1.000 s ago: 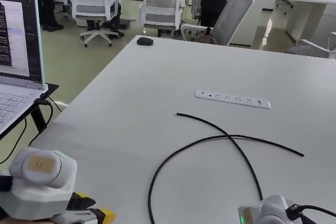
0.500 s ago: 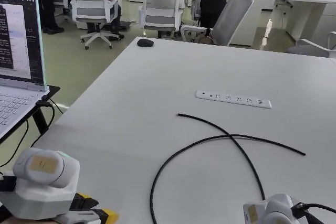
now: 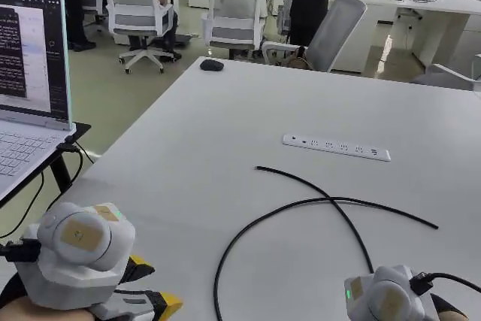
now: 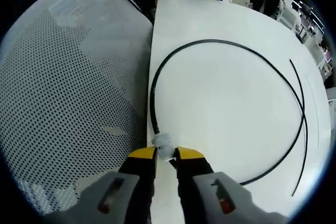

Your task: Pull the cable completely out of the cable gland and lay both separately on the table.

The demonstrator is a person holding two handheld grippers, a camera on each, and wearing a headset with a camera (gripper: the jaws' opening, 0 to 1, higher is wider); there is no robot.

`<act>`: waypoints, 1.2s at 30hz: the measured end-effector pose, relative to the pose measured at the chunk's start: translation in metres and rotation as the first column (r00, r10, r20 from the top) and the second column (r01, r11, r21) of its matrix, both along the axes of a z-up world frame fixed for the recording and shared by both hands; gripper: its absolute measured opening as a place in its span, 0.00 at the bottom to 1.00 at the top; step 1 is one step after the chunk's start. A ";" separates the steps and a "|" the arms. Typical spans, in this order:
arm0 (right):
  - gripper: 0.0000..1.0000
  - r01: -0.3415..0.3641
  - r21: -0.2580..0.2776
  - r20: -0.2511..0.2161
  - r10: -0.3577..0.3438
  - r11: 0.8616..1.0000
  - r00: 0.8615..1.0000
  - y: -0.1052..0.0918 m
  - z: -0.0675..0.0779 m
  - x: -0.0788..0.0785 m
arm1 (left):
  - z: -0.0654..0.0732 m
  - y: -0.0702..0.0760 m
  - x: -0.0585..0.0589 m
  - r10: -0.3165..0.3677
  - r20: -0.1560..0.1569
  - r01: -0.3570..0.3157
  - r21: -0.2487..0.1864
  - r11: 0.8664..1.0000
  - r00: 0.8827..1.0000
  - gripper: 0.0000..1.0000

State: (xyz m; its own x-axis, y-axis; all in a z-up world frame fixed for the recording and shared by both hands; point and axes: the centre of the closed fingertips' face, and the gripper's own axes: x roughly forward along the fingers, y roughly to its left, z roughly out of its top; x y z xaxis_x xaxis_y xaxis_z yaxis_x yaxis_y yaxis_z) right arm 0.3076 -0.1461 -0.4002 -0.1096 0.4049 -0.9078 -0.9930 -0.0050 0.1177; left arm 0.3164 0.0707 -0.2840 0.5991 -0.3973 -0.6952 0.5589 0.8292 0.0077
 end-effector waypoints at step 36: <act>0.13 0.268 0.255 -0.048 -0.264 0.929 0.963 0.052 0.065 -0.006 | -0.044 -0.155 0.007 -0.714 0.053 0.662 0.333 0.672 0.698 0.36</act>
